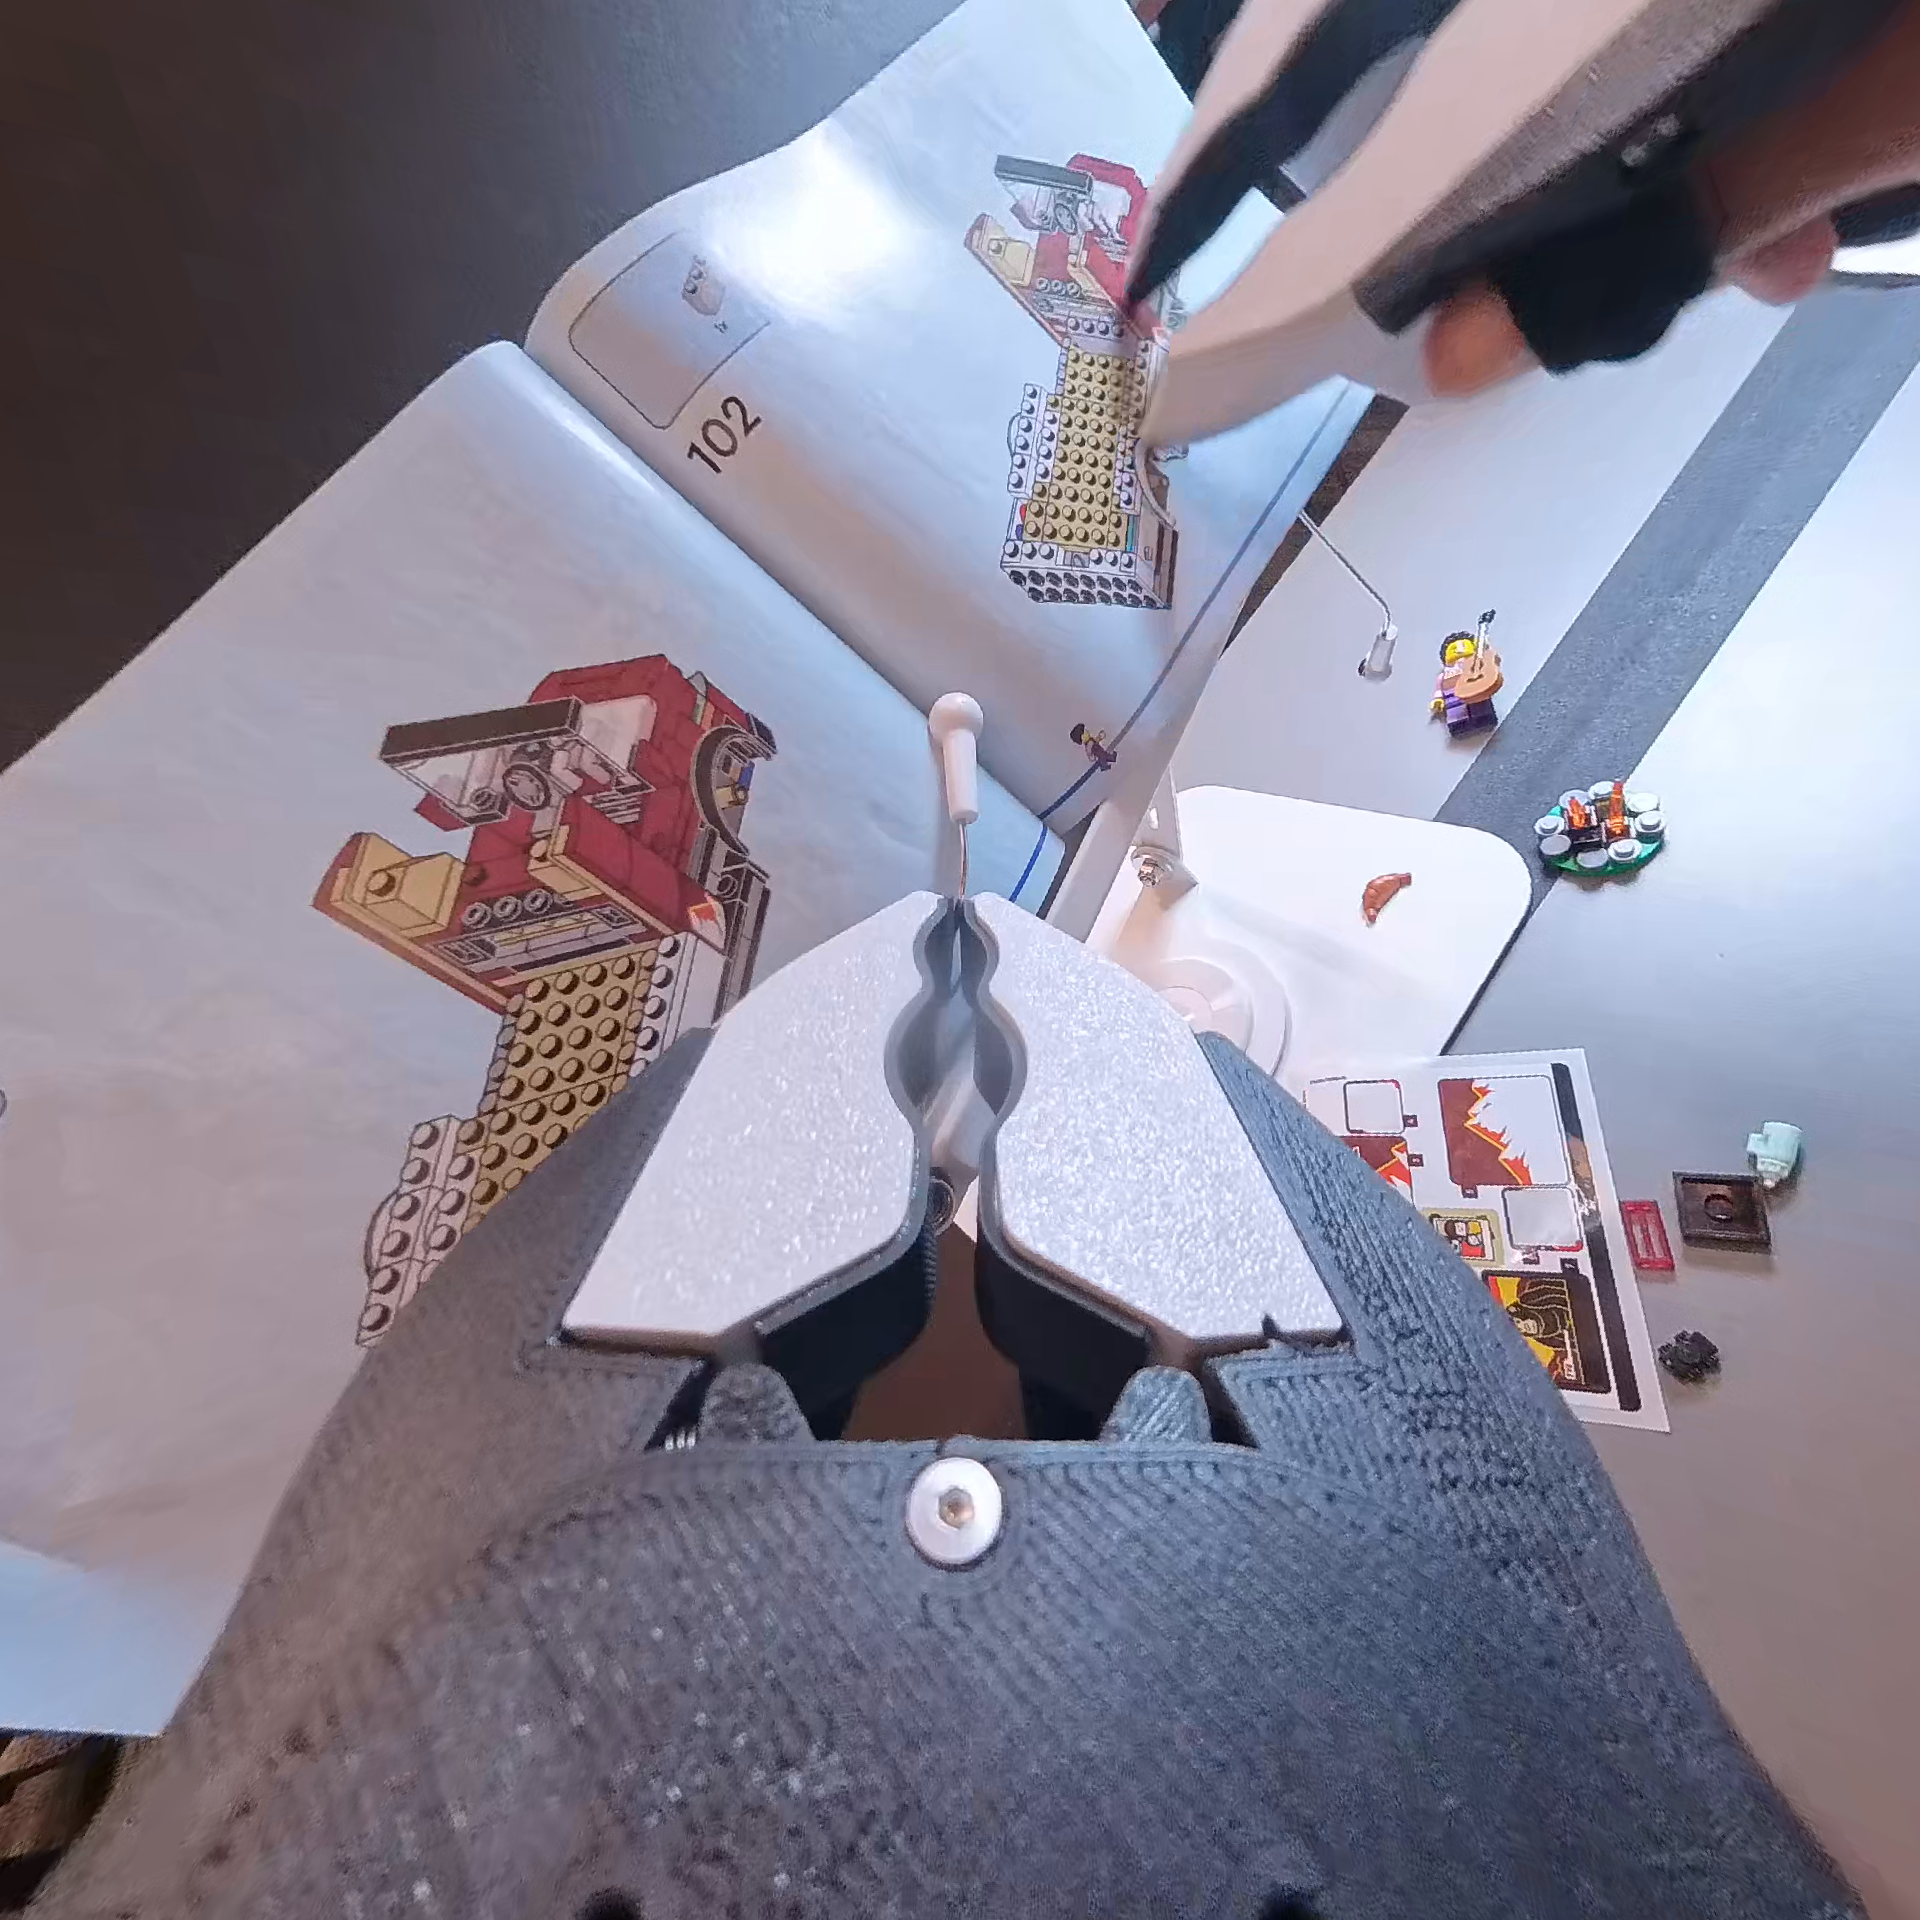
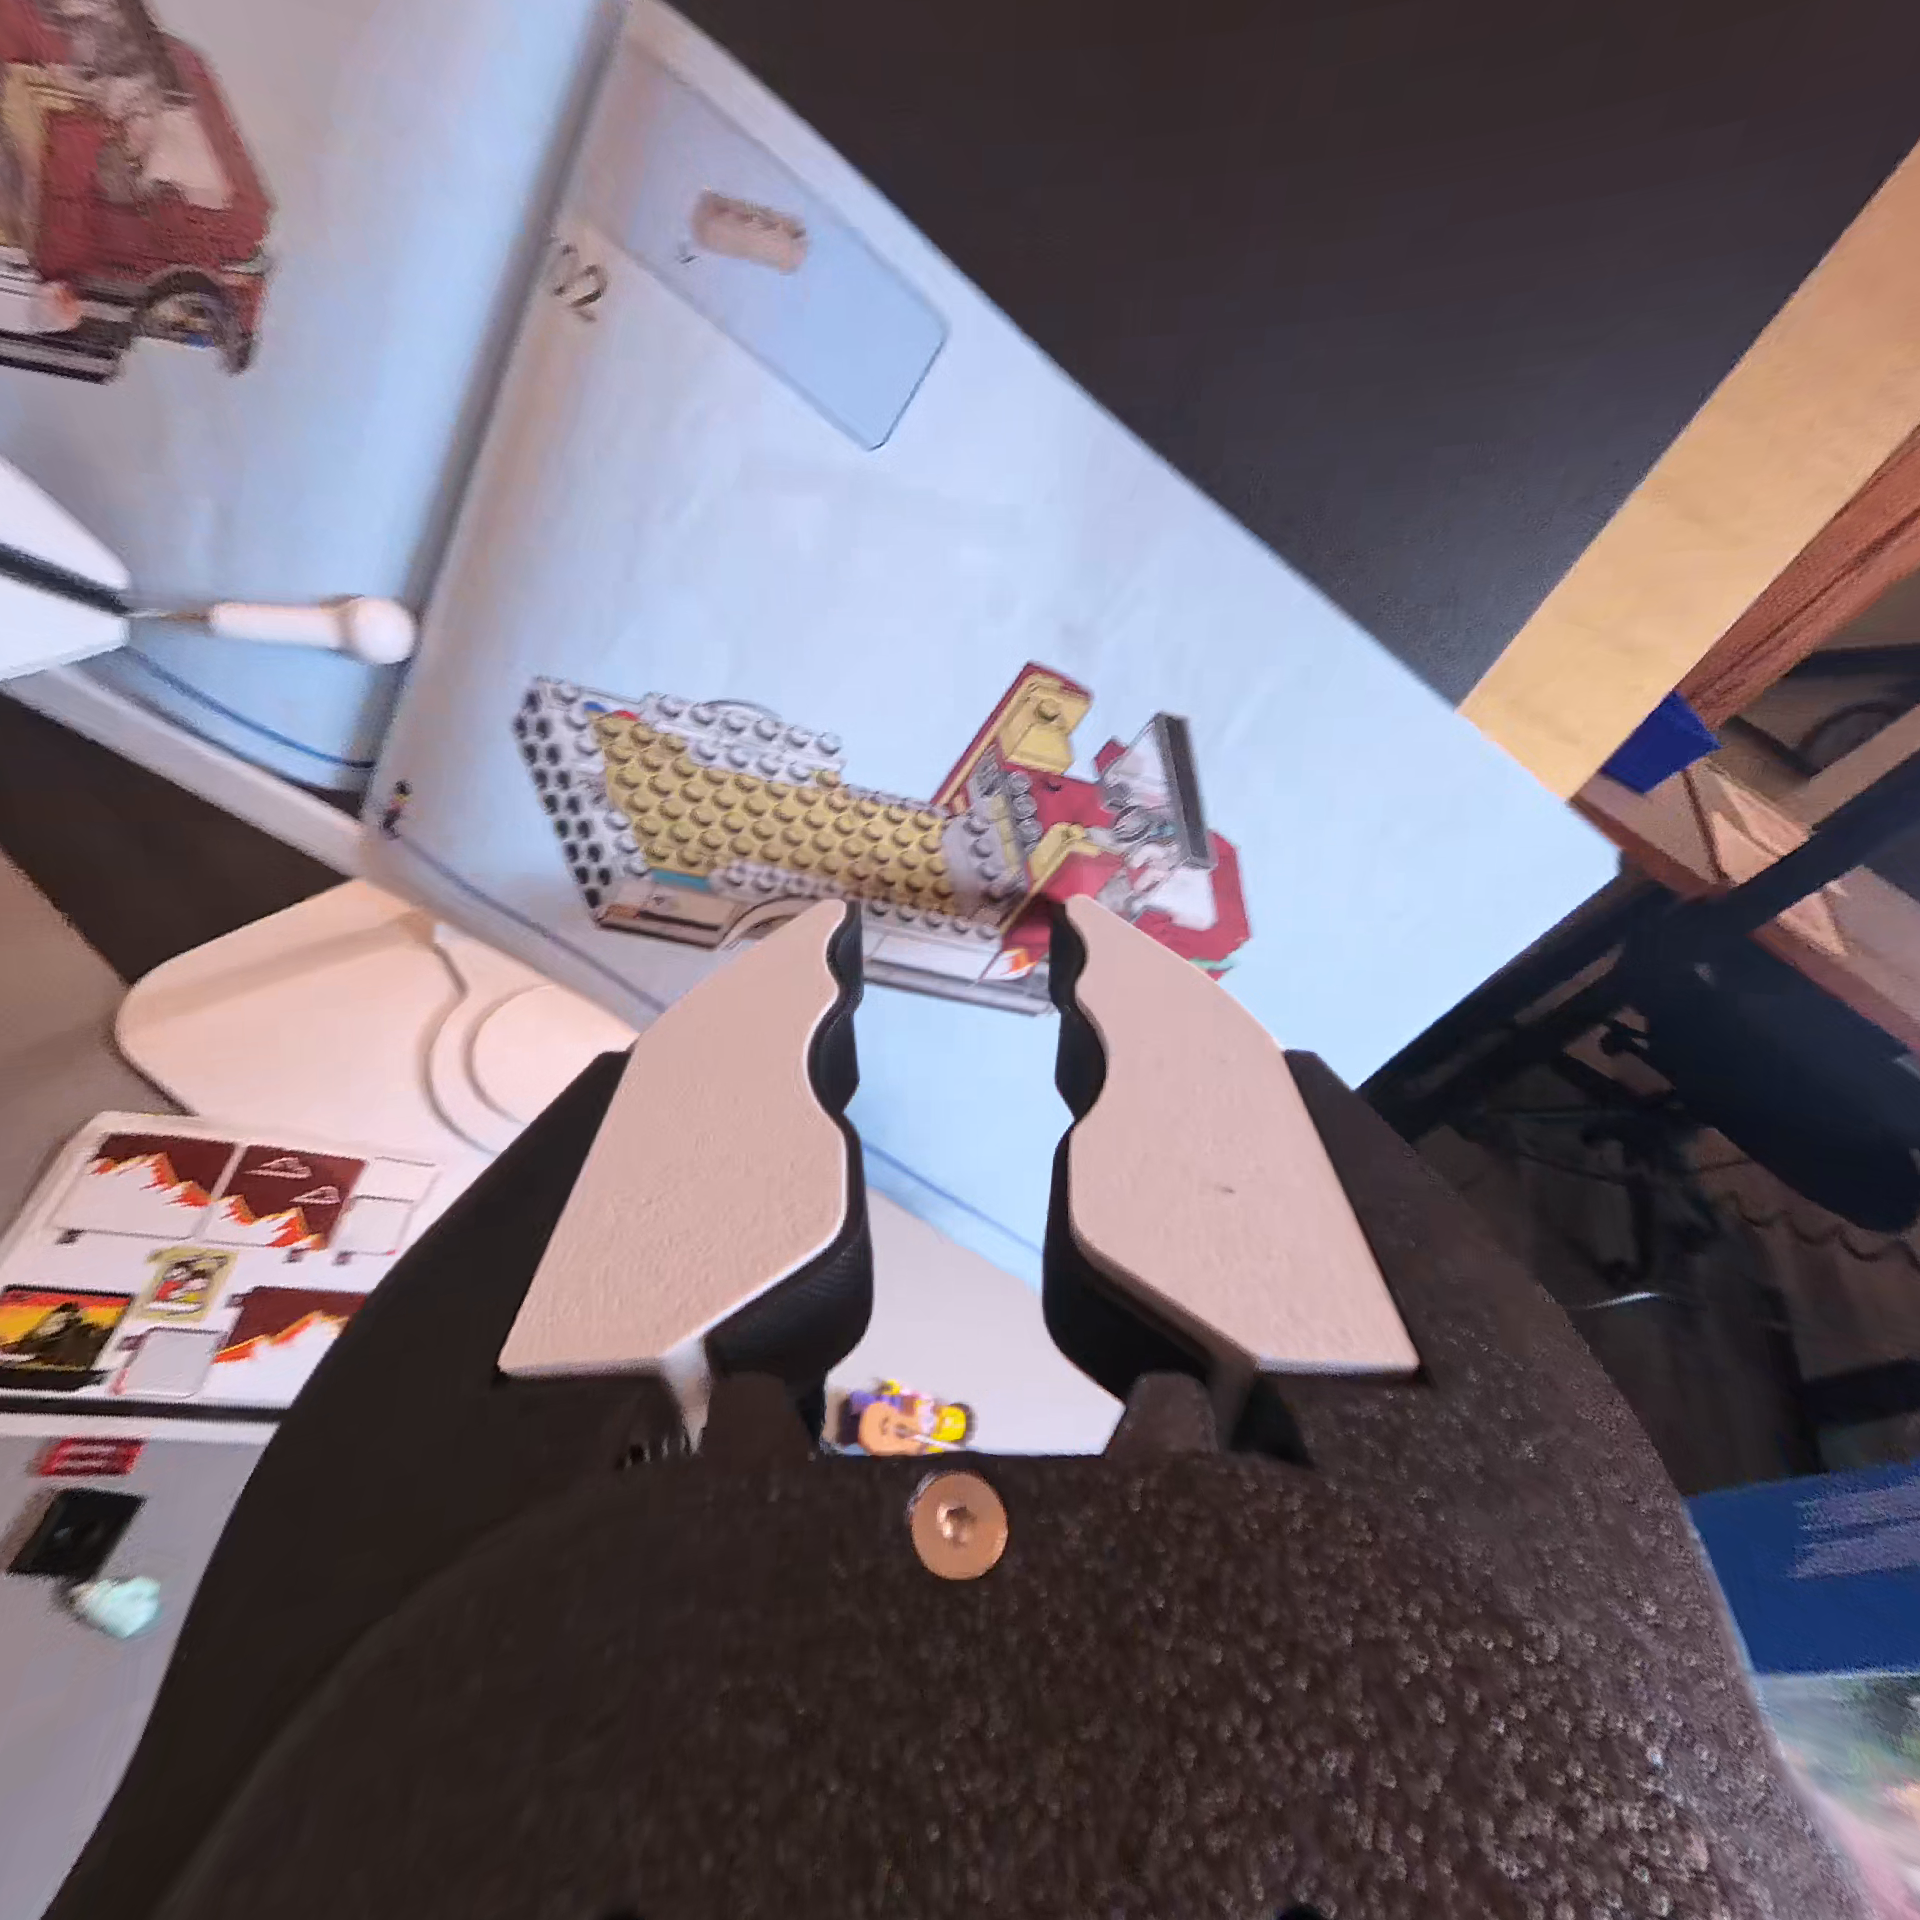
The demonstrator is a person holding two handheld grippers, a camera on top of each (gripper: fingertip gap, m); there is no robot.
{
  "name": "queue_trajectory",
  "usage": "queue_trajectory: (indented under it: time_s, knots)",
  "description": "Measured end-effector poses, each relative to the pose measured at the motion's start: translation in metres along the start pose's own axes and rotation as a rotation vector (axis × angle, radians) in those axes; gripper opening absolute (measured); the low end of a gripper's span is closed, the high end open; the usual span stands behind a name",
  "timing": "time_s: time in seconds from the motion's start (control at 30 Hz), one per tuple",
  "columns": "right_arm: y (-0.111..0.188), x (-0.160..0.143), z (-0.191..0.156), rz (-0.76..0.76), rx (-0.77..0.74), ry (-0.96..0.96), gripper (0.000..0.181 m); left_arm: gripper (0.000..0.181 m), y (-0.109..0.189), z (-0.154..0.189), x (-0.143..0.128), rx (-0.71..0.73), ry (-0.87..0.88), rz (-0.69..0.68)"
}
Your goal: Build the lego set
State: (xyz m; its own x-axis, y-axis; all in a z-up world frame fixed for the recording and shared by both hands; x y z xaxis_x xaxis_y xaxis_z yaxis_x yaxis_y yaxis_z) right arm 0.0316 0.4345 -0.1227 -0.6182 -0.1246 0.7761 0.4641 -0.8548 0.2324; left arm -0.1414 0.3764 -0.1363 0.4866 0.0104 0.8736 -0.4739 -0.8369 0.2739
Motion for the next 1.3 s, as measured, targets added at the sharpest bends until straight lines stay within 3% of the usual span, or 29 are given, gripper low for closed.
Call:
queue_trajectory:
  time_s: [0.13, 0.27, 0.43, 0.57, 0.7, 0.8, 0.9, 1.03, 1.13, 1.3]
  knots:
    - [-0.008, 0.010, 0.021, -0.025, -0.063, 0.089, 0.023, 0.002, 0.000, 0.001, 0.001, 0.025, -0.029, -0.005]
    - [-0.013, 0.024, 0.034, -0.023, -0.118, 0.184, 0.024, 0.002, 0.000, 0.004, 0.002, 0.045, -0.048, -0.004]
    - [-0.017, 0.031, 0.042, -0.014, -0.105, 0.138, 0.026, 0.002, -0.002, 0.008, 0.002, 0.074, -0.029, -0.014]
    - [-0.008, -0.002, 0.053, 0.010, -0.062, -0.133, 0.059, 0.002, -0.003, 0.008, 0.002, 0.058, 0.055, -0.021]
    - [-0.009, -0.053, 0.056, -0.010, 0.032, -0.389, 0.077, 0.002, -0.004, 0.008, 0.002, 0.054, 0.077, -0.017]
    - [-0.015, -0.064, 0.049, 0.077, 0.234, -0.606, 0.065, 0.002, -0.004, 0.008, 0.001, 0.042, 0.096, -0.010]
    - [-0.017, -0.064, 0.049, 0.109, 0.360, -0.697, 0.039, 0.002, -0.004, 0.008, 0.001, 0.045, 0.093, -0.008]
    - [-0.010, -0.064, 0.058, 0.042, 0.298, -0.594, 0.018, 0.002, -0.003, 0.008, 0.001, 0.054, 0.074, -0.006]
    - [0.000, -0.051, 0.067, 0.075, 0.246, -0.475, 0.005, 0.002, -0.003, 0.009, 0.001, 0.057, 0.059, -0.004]
    - [-0.005, -0.031, 0.082, 0.058, 0.201, -0.358, 0.005, 0.002, -0.003, 0.007, 0.002, 0.049, 0.057, -0.004]
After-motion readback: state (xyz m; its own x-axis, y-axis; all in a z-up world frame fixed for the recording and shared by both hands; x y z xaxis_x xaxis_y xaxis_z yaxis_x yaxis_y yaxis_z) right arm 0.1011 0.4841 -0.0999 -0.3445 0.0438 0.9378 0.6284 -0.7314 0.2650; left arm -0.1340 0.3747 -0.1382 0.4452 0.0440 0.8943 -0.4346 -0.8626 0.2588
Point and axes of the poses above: each gripper's, where its closed fingertips meet, y back along the fingers, x out of its top, z = x × y across the jaws, the point moved 5 cm from there along y, back along the fingers, and after that the axes turned 14 degrees about y, right-handed, at the moved point
